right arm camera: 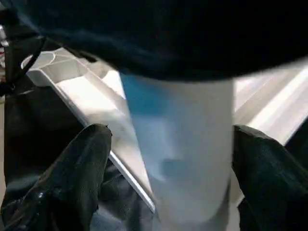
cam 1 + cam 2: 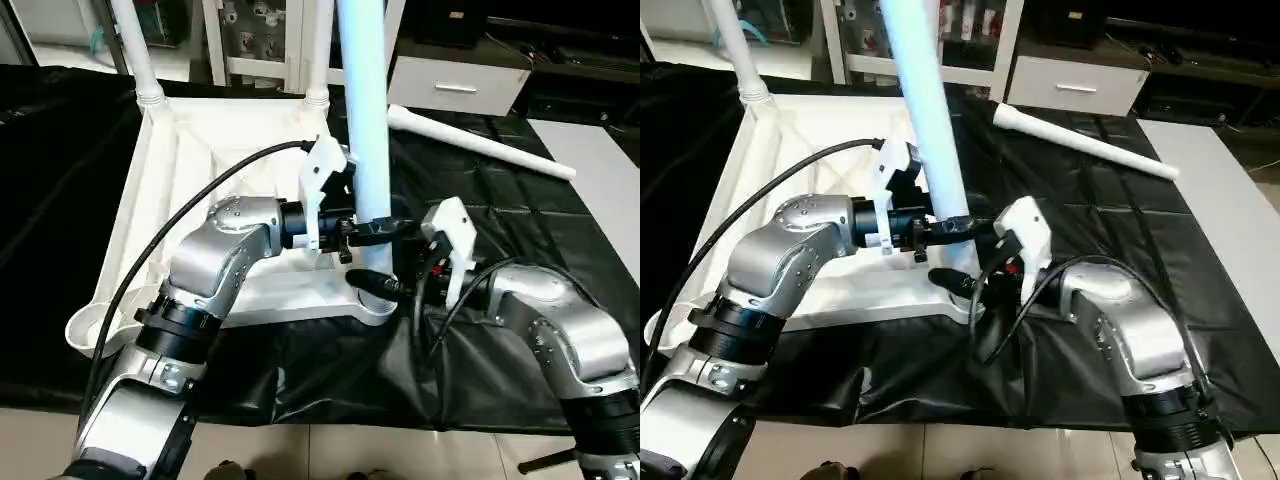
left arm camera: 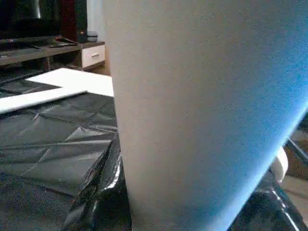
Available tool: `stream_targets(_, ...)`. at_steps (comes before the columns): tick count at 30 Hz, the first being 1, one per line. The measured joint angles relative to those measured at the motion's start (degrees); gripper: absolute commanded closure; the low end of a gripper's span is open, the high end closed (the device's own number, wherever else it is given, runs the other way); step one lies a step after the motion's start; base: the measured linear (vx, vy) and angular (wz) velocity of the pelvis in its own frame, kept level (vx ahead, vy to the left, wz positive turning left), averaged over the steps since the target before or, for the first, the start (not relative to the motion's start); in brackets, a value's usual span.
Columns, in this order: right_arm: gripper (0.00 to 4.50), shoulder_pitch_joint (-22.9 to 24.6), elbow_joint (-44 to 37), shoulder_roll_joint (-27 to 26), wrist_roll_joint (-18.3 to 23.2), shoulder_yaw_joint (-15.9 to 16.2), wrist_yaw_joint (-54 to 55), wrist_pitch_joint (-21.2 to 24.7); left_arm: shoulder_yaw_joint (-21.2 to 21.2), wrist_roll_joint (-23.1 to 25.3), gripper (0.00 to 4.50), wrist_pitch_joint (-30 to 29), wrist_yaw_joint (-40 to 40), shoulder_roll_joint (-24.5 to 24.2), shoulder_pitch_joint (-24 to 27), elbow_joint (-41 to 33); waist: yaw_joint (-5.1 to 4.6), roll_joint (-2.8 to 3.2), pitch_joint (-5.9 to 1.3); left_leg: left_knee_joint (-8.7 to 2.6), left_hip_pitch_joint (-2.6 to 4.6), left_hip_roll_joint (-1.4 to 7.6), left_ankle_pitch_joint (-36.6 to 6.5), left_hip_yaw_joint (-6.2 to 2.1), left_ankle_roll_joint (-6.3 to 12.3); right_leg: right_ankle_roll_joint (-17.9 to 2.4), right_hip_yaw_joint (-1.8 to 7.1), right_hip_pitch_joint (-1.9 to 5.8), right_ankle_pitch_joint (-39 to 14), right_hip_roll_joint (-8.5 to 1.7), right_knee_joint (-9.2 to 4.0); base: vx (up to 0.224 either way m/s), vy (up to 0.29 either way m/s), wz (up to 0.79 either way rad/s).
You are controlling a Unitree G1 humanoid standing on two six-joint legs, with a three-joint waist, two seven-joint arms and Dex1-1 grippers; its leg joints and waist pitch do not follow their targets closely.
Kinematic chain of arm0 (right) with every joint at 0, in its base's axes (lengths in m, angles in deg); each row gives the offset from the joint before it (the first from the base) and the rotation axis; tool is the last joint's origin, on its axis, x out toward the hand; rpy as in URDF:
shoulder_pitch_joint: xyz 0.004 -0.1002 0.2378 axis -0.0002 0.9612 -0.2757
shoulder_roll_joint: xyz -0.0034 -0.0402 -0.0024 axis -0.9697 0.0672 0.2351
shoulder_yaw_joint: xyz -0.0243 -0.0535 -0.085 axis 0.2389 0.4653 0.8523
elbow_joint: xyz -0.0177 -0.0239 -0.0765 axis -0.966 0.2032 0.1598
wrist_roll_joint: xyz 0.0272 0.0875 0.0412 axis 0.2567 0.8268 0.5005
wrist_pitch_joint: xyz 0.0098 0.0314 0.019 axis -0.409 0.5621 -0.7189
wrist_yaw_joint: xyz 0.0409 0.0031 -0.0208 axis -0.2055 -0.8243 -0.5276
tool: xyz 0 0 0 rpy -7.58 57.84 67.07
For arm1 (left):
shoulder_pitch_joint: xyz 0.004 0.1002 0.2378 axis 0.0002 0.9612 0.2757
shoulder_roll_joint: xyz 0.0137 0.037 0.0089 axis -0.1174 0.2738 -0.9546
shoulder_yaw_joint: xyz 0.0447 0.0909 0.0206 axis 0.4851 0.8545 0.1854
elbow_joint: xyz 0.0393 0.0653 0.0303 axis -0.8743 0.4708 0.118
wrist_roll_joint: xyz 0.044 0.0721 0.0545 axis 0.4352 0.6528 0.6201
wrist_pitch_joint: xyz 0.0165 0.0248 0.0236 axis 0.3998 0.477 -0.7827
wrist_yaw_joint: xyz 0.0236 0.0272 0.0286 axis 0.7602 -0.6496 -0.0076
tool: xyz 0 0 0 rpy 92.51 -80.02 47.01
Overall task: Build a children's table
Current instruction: Insert table leg to table base
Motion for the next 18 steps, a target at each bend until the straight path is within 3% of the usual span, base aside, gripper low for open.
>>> stream_targets(4, 0.53, -0.26, -0.19, 0.03, -0.92, 0.67, 0.24, 1.19, 0.1, -0.01, 2.62, 0.05, -0.14, 0.03, -0.24, 0.46, 0.06, 0.0, 0.0, 0.01, 0.0, -0.01, 0.0, 0.0, 0.0, 0.0, 0.0, 0.01, 0.0, -0.01, -0.01, 0.0, 0.0, 0.0)
stream_targets(5, 0.81, -0.26, -0.19, 0.06, -1.02, 0.83, 0.41, 1.44, 0.09, 0.0, 2.62, 0.05, -0.23, 0.01, -0.27, 0.48, 0.05, 0.0, 0.0, 0.0, 0.0, -0.01, 0.0, 0.0, 0.0, 0.0, 0.0, 0.01, 0.0, -0.01, 0.0, 0.0, 0.0, 0.0)
stream_targets(18, 1.86, -0.13, -1.04, 1.86, -2.0, 1.24, 1.61, 2.55, 0.46, 0.03, 2.62, 0.6, -0.64, 0.0, -0.47, 0.95, 0.25, 0.04, -0.03, 0.02, 0.02, -0.01, 0.02, 0.0, 0.03, -0.01, 0.0, 0.02, 0.0, -0.01, 0.03, 0.0, 0.0, 0.0)
